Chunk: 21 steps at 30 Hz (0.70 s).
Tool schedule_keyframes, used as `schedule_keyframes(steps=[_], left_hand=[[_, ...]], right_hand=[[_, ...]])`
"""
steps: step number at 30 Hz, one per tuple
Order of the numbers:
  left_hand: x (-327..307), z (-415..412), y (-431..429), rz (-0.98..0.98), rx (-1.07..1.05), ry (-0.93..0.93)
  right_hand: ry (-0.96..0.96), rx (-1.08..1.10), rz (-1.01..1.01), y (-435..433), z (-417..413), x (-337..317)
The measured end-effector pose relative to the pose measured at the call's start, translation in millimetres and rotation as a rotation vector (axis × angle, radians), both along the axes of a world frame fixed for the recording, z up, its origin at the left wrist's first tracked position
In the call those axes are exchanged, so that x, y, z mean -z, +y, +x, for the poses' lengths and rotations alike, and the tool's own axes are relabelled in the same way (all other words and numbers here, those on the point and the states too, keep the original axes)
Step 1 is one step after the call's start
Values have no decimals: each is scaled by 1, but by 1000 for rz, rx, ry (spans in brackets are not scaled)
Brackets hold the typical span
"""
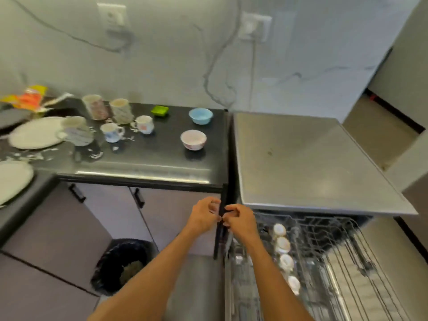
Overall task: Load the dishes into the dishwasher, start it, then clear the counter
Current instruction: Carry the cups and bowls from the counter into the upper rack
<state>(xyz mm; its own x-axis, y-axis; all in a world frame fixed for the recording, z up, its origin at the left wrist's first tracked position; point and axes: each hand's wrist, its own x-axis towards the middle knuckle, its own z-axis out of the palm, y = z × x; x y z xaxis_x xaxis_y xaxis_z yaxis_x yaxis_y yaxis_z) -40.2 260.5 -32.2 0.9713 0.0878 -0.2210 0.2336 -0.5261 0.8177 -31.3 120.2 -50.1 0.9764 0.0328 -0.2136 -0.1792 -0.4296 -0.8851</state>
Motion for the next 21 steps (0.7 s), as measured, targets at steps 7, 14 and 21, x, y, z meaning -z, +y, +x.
schedule_keyframes(steps=[7, 14, 21], left_hand=[[-21, 9, 128, -18, -172, -96], [-27, 23, 261, -44, -277, -136], [-20, 25, 333, -114, -353, -128]], right_hand=[[-44, -108, 25, 113, 28, -29], [-152, -178, 54, 238, 61, -47], [-159, -251, 8, 319, 80, -46]])
